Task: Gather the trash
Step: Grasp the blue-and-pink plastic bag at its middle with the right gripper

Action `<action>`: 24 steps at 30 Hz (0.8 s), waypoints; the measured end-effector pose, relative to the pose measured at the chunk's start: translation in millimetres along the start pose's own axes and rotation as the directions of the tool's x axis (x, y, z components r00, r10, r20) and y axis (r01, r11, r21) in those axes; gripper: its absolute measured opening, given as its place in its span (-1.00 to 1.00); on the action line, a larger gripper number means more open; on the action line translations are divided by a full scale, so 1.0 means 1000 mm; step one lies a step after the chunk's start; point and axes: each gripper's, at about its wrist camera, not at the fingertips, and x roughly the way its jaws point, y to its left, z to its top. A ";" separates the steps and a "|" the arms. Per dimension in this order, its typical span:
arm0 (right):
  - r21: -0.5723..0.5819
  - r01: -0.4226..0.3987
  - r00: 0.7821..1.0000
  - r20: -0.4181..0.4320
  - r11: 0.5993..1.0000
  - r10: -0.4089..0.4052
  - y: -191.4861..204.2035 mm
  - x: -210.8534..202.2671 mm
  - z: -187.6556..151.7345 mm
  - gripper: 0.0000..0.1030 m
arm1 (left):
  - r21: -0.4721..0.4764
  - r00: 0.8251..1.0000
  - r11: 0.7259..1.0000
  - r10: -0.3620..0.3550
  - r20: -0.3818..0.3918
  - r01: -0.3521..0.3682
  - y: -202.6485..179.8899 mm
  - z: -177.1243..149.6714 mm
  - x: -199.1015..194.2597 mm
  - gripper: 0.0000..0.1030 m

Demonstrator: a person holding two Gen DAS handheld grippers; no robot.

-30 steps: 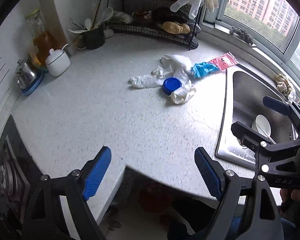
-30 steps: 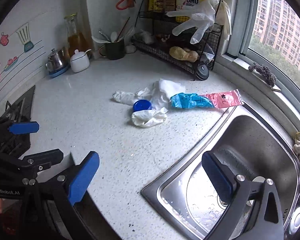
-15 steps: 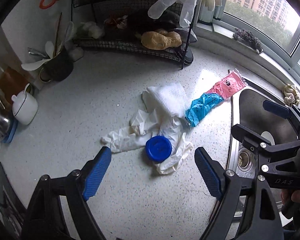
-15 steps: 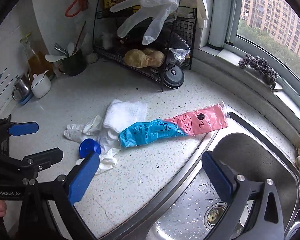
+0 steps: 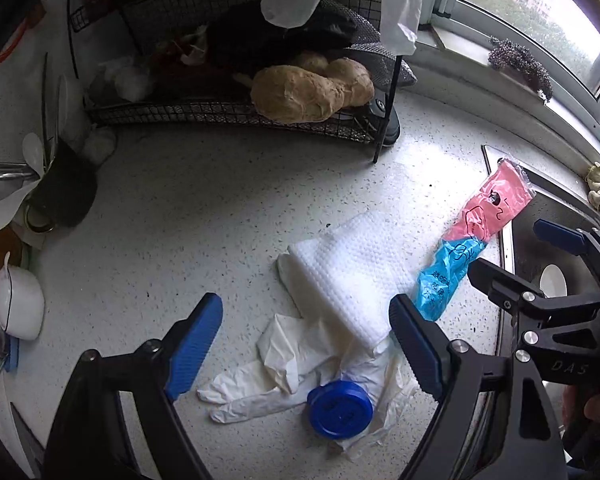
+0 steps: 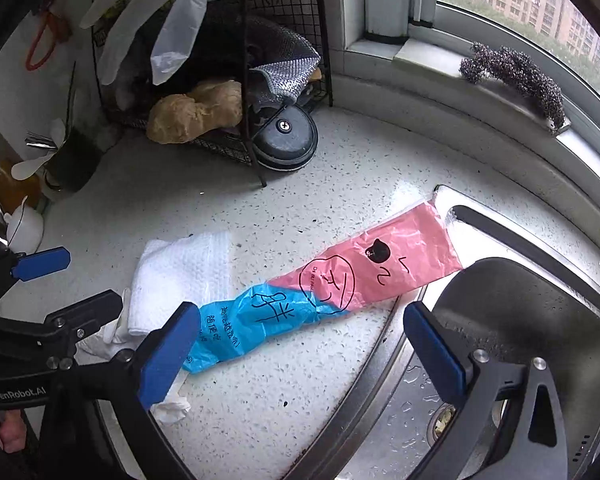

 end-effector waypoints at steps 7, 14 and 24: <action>0.069 -0.001 0.997 -0.079 0.998 0.007 0.002 0.027 0.007 0.93 | 0.013 0.999 1.000 -0.012 -0.040 0.012 0.019 0.013 0.027 0.63; 0.058 -0.008 0.993 -0.114 0.998 0.015 0.004 0.048 0.013 0.25 | -0.007 0.997 0.999 -0.038 -0.070 0.038 0.030 0.012 0.043 0.63; 0.012 -0.020 0.993 -0.113 1.000 0.022 0.005 0.022 0.005 -0.53 | -0.023 0.996 0.998 -0.058 -0.063 0.057 0.031 0.003 0.029 0.63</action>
